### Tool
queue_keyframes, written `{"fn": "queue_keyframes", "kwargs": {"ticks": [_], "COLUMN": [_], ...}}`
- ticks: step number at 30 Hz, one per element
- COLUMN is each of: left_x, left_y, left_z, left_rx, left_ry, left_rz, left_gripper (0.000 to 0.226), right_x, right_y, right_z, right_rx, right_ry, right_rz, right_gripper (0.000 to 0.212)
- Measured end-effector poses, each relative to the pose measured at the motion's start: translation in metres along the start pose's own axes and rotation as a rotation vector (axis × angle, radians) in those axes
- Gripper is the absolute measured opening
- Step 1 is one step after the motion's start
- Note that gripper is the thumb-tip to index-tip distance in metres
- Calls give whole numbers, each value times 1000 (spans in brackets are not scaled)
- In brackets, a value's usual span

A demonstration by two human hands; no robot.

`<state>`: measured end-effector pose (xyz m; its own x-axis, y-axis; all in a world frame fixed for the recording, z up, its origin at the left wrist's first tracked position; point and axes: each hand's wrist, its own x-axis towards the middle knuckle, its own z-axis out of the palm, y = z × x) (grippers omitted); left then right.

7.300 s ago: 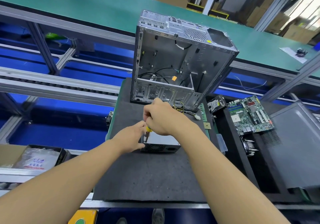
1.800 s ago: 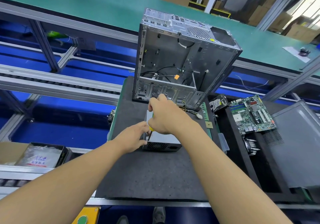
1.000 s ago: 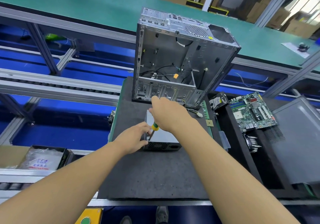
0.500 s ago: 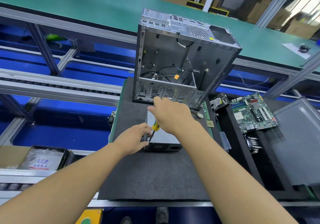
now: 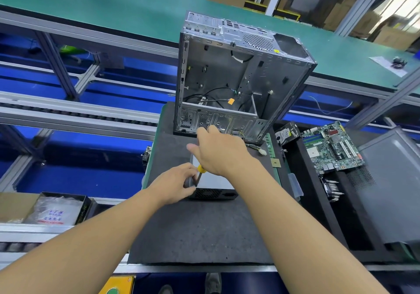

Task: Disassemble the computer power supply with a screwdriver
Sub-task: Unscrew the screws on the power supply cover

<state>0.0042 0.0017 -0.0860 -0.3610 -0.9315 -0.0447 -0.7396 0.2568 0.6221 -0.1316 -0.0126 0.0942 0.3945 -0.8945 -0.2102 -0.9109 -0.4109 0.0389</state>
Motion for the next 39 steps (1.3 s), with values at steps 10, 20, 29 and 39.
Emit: {"fn": "queue_keyframes", "kwargs": {"ticks": [10, 20, 29, 39], "left_x": [1, -2, -3, -7], "left_y": [2, 4, 2, 3], "left_z": [1, 4, 9, 10], "left_rx": [3, -4, 4, -5], "left_ry": [43, 34, 60, 25], "left_rz": [-56, -50, -41, -90], "left_gripper": [12, 17, 14, 38], "right_x": [0, 0, -2, 0], "right_y": [0, 2, 5, 2], "right_z": [-5, 4, 0, 4], "right_rx": [168, 22, 235, 23], "right_ry": [-120, 47, -65, 112], "right_rz": [-100, -44, -126, -48], "right_gripper": [30, 30, 32, 13]}}
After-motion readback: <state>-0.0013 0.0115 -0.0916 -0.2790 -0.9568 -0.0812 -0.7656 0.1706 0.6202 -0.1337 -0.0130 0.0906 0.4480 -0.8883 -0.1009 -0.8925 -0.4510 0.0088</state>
